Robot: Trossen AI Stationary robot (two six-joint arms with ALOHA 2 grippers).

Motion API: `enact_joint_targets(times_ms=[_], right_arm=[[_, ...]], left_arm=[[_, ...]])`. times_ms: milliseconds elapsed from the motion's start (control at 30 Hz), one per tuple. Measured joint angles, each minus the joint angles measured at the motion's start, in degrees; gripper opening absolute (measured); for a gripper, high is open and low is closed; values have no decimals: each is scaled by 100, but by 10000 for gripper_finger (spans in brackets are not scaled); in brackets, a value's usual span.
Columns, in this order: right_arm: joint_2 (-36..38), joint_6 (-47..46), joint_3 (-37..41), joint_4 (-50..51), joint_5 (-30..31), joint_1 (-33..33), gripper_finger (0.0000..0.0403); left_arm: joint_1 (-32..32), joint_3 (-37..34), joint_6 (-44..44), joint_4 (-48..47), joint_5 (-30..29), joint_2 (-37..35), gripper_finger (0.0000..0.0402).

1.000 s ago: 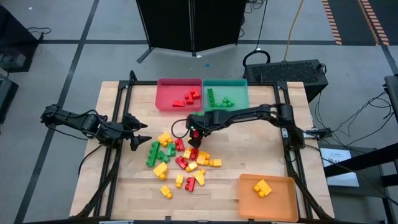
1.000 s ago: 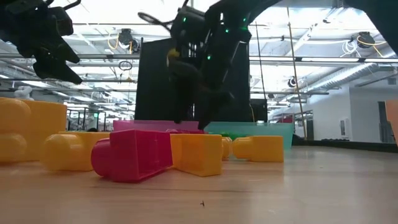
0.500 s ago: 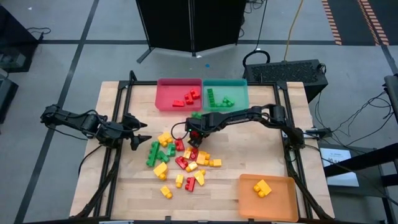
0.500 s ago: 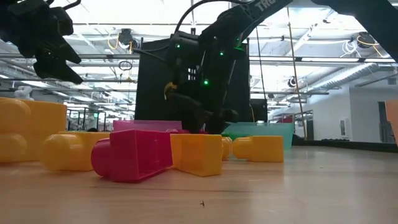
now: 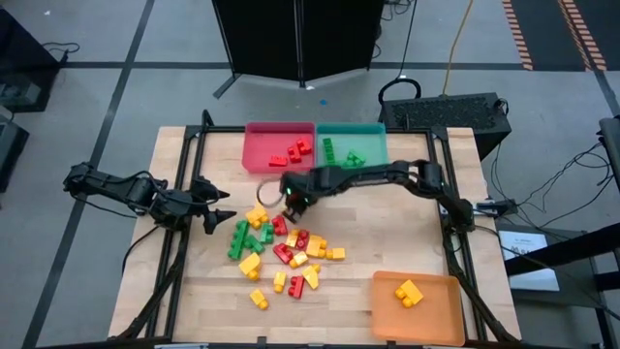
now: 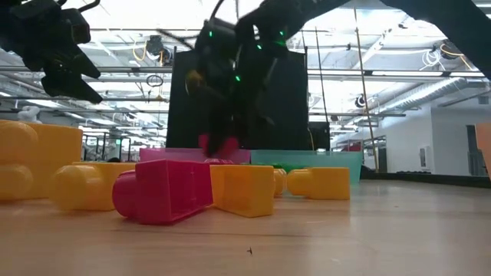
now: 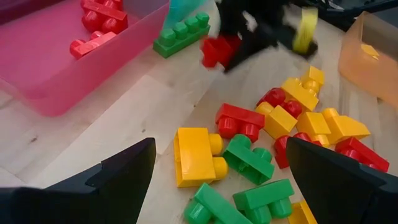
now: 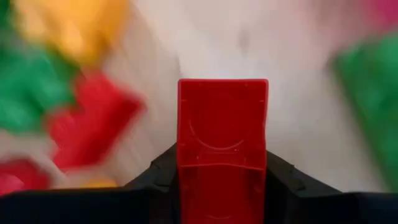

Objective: Sort blocks
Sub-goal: Put the red game piece into the red bin, then put the green game piece into the green bin

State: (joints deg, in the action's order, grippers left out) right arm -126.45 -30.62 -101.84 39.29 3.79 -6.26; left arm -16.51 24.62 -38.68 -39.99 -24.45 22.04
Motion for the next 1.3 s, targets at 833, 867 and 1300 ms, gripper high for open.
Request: enact_joint_targets(times_ms=[833,867,1300], right_arm=[[-110,1321,-1517,-384,9,-1805,283],[-110,1328,-1517,-399,24,-1800,299],[-37,1934,-1347,2888,-1272,-1175,315]], left_arm=[[0,0,-9,0,-129,9,361],[0,0,-9,0,-129,9,361],[0,0,-22,0,-129,9,361]])
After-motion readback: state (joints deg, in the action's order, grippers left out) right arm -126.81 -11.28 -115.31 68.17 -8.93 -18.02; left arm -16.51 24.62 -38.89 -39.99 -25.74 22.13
